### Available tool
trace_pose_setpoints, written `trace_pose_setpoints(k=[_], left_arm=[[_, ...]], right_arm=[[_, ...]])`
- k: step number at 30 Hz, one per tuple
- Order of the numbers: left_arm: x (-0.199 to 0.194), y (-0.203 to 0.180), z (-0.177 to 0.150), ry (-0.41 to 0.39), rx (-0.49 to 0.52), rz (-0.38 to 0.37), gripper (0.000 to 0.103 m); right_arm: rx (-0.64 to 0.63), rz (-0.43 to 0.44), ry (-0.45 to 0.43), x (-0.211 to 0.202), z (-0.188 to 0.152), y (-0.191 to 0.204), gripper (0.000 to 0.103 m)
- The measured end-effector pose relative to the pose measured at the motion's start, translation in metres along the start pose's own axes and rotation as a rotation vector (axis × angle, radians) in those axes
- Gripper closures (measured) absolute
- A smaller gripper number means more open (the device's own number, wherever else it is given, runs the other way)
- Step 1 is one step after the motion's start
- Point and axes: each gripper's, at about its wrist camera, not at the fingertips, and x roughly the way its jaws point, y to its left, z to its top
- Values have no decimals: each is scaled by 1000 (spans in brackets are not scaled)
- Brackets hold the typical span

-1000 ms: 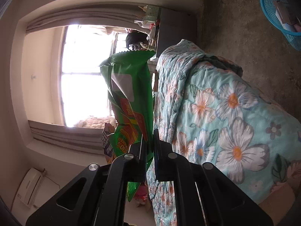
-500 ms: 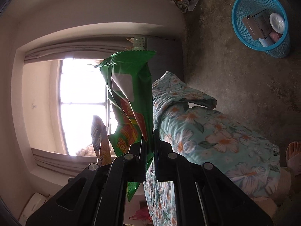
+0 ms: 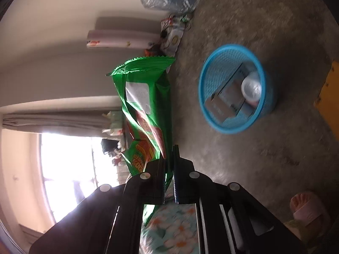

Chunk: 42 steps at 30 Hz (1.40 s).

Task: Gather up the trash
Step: 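Carry the pink chip bag and green snack bag over the wastebasket, then open both grippers to drop the two snack bags into the wastebasket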

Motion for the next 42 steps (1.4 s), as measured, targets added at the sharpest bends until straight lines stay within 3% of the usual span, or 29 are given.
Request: trace_pose_setpoints(k=[5,16,17,19,22,29,33,38,42], left_arm=[[15,6,3,31,-7,17,90],[50,17,4,94,-29,47,90],[52,16,5,99,-29,48,90],[58,17,5,105,-29,47,90],[66,17,5,118,-29,48,90],[97,0,13,166,-10,7,90],[126,-24,20,211,22,-44,90],[196,-60,18,333,33,-102,90],[279,-78,6,462,-68,-125,90]], right_arm=[[16,-77,-16,41,42,-13,96],[229,-179,5,138,81,-61,91],[245,-199,14,143,82,-65,87],[259,-225,25,149,82,-73,67],[248,-199,8,141,75,-79,58],[179,-140,-46,89,62,-82,57],[111,-154,-108,45,48,-78,57],[67,-170,-159,9,33,-74,57],[36,-162,-163,1,35,-66,57]])
